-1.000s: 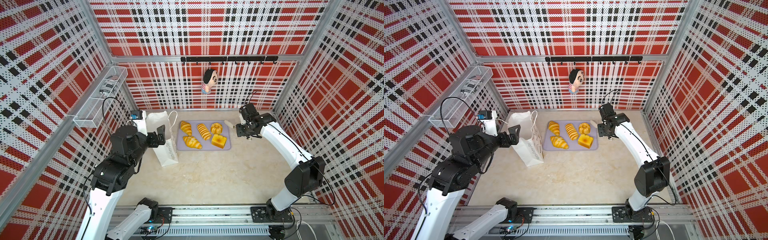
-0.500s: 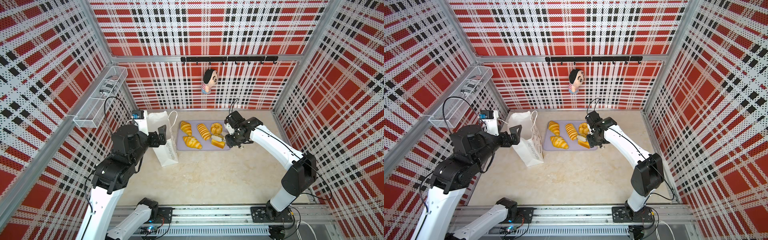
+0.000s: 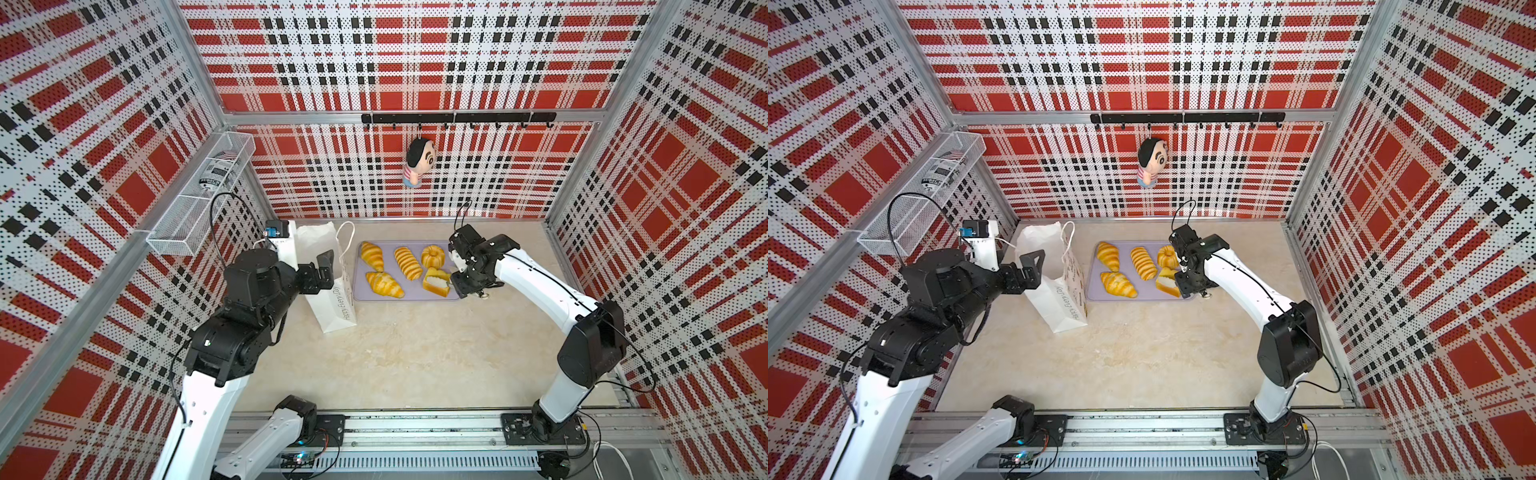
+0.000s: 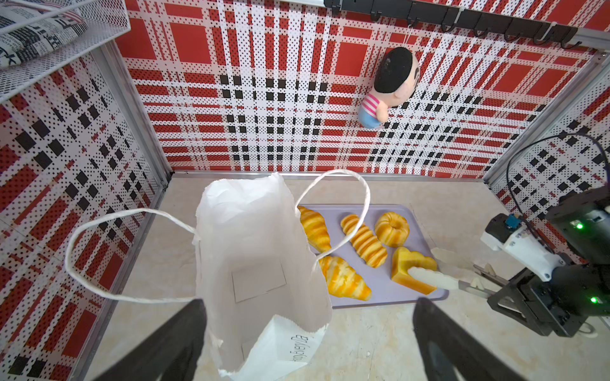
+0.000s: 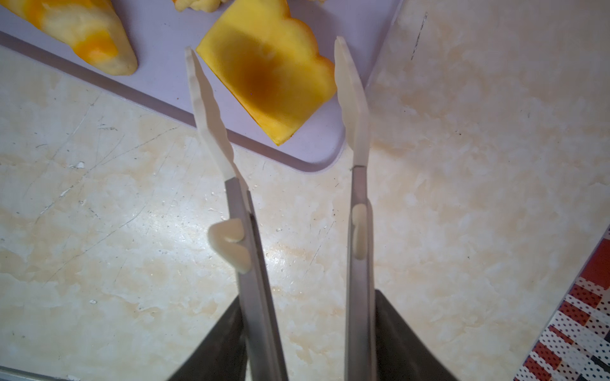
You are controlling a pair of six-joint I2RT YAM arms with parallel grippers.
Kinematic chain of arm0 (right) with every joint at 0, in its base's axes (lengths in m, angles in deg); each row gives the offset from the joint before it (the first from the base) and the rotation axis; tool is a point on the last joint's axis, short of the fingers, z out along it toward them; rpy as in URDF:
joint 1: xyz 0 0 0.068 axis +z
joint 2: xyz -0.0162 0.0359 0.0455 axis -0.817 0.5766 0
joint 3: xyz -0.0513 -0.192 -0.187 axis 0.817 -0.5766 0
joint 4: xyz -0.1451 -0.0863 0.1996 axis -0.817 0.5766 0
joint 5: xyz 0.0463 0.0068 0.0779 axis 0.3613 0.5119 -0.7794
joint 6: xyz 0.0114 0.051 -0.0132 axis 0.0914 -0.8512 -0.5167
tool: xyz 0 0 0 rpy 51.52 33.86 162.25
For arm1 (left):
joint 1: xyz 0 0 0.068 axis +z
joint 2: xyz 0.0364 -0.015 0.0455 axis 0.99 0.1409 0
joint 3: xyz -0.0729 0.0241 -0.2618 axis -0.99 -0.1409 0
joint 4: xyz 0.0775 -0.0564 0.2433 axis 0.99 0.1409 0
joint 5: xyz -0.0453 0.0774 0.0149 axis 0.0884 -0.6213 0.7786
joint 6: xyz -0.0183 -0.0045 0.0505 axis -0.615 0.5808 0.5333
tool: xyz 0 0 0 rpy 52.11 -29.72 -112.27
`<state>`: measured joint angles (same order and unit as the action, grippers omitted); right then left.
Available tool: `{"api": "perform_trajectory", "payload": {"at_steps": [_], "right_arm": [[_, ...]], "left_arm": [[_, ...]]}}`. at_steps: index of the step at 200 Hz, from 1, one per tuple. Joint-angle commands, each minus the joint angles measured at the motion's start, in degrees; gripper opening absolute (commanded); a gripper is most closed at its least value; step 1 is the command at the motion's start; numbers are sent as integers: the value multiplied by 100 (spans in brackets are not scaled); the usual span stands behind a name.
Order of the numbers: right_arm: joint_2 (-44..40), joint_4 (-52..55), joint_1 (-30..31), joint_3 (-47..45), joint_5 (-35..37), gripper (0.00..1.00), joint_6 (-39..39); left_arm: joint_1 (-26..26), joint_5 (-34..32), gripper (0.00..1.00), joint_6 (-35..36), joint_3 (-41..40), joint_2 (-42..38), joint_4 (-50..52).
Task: Pack bread into a paper bag
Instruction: Pick up the fake bread from the plate.
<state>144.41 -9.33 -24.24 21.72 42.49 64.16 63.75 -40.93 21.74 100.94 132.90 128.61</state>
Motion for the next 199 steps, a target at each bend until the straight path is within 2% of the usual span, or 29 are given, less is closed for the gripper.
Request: {"api": "perform_trajectory", "payload": {"at_steps": [1, 91, 136, 199], "right_arm": [[102, -45, -40, 14, 98, 59, 90], [262, -278, -549, 49, -359, 62, 301], [155, -324, -567, -50, -755, 62, 389], [74, -355, -585, -127, -686, 62, 424]], "left_arm": [[-22, -44, 98, 19, 212, 26, 38], [-22, -125, 98, -21, 370, 169, 97], [-22, -142, 98, -34, 404, 238, 85], [-22, -89, 98, -30, 395, 235, 48]]}}
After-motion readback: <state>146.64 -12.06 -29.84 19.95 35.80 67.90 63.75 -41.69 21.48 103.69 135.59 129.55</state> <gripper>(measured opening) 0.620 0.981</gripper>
